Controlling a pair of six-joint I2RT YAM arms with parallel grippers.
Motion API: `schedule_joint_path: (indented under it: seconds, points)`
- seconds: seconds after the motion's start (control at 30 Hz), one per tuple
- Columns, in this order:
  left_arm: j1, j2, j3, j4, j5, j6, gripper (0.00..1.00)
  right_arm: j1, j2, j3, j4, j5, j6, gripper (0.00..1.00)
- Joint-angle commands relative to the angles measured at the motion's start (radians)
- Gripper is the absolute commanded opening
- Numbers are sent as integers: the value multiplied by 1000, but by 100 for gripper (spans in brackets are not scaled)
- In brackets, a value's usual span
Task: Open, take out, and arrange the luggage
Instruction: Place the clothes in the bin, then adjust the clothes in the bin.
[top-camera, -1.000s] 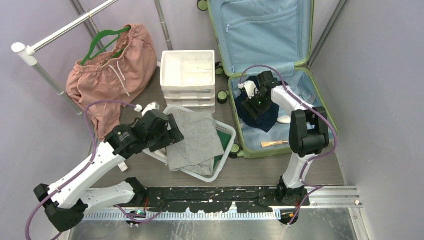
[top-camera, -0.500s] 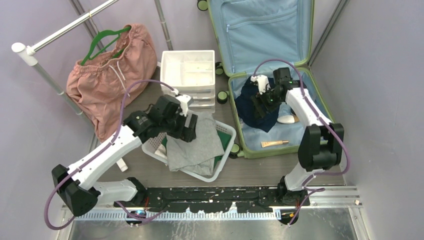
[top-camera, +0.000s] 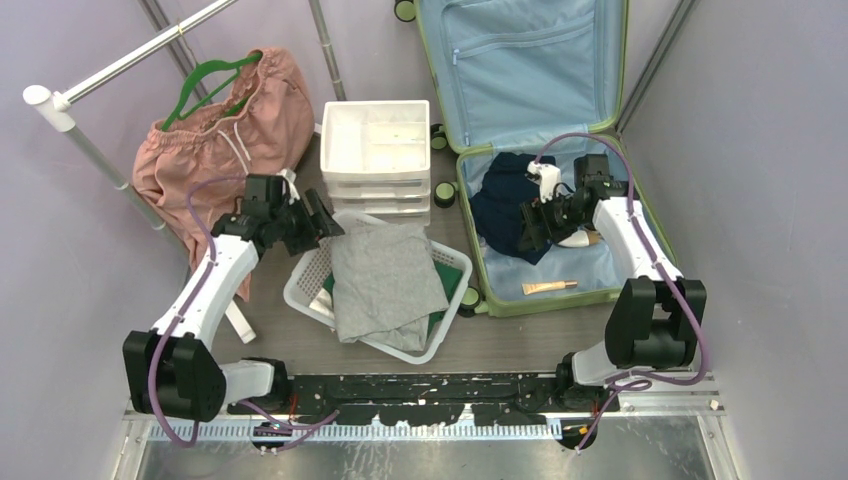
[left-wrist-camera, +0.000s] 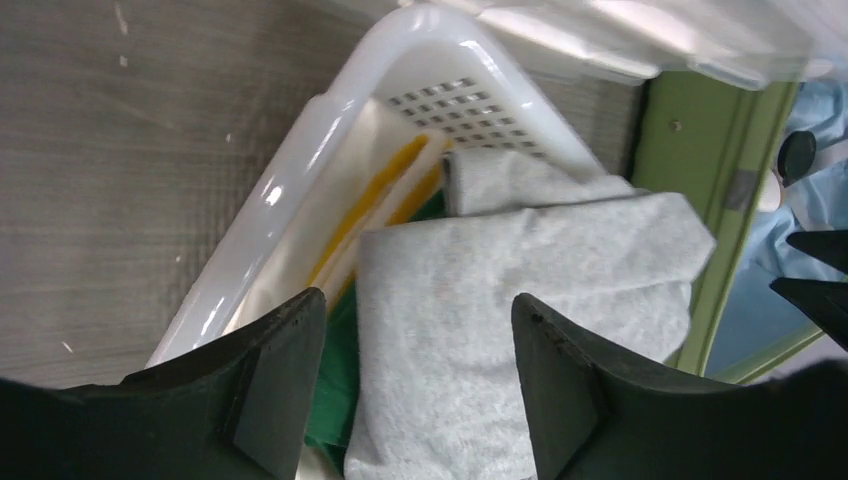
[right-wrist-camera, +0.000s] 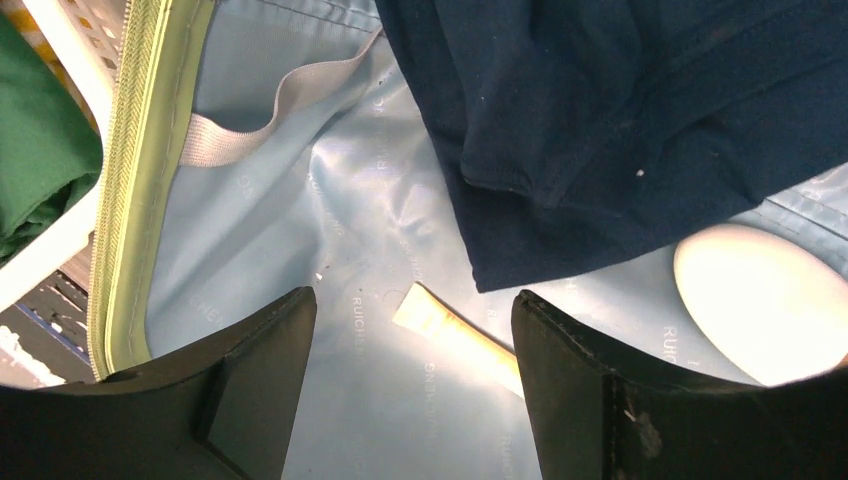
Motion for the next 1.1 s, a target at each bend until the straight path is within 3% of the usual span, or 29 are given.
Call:
schedule_joint_path:
  seconds: [0.0, 0.2, 0.4, 0.6, 0.8, 0.93, 1.07]
  points:
    - [24, -27, -90, 158, 68, -167, 65, -22, -78, -10, -1, -56, 21, 77]
    - [24, 7, -143, 181, 68, -202, 56, -32, -96, -15, -4, -78, 30, 77]
    - [24, 10, -155, 201, 84, -234, 17, -36, -109, -18, -7, -87, 34, 77]
    - [24, -15, -188, 193, 55, -246, 2, -42, -130, -26, -9, -96, 35, 77]
    - [24, -101, -205, 106, -98, -255, 0, -46, -144, -24, -22, -107, 35, 77]
    - [23, -217, -226, 23, -256, -314, 0, -48, -157, -24, -27, -114, 35, 77]
    - [24, -292, -267, -16, -328, -374, 0, -49, -161, -26, -26, -120, 38, 77]
